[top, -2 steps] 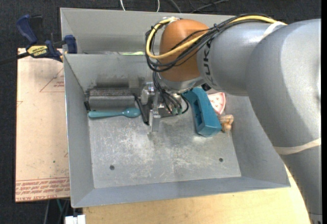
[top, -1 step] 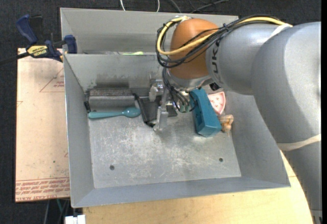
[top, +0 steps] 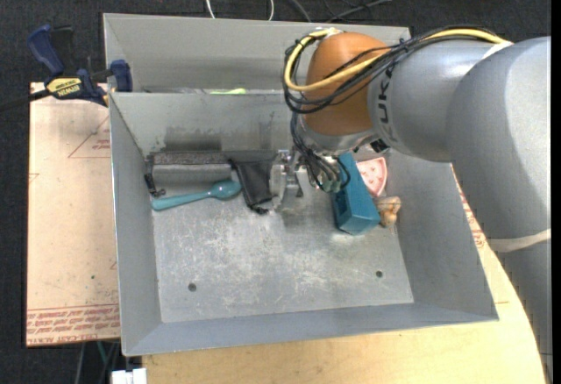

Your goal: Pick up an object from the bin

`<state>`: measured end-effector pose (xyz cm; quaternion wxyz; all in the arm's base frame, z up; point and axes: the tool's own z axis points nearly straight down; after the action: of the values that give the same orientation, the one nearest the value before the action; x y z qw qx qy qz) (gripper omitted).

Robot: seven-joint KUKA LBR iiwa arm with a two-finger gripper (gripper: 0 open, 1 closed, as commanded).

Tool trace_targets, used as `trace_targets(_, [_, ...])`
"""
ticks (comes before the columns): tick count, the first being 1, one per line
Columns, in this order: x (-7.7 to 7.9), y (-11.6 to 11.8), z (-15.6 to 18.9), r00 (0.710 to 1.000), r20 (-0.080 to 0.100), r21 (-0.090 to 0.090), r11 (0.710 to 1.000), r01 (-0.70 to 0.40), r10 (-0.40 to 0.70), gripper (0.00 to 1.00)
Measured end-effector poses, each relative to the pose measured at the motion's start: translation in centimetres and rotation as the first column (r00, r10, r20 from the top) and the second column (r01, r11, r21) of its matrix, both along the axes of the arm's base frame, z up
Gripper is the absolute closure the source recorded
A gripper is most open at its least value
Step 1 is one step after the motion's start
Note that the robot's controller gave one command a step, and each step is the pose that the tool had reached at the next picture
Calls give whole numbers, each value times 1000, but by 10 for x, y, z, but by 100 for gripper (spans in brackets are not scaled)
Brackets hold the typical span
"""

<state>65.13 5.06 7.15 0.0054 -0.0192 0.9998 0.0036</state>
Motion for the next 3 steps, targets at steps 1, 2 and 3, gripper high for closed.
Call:
trace_targets(1, [0, 0, 0, 1000, 0, 0, 1000, 0, 0, 100])
trace_targets(2, [2, -11, 1, 965, 7, -2, 965, -262, 262, 100])
trace_targets(3, [0, -19, 1, 924, 9, -6, 924, -383, 383, 100])
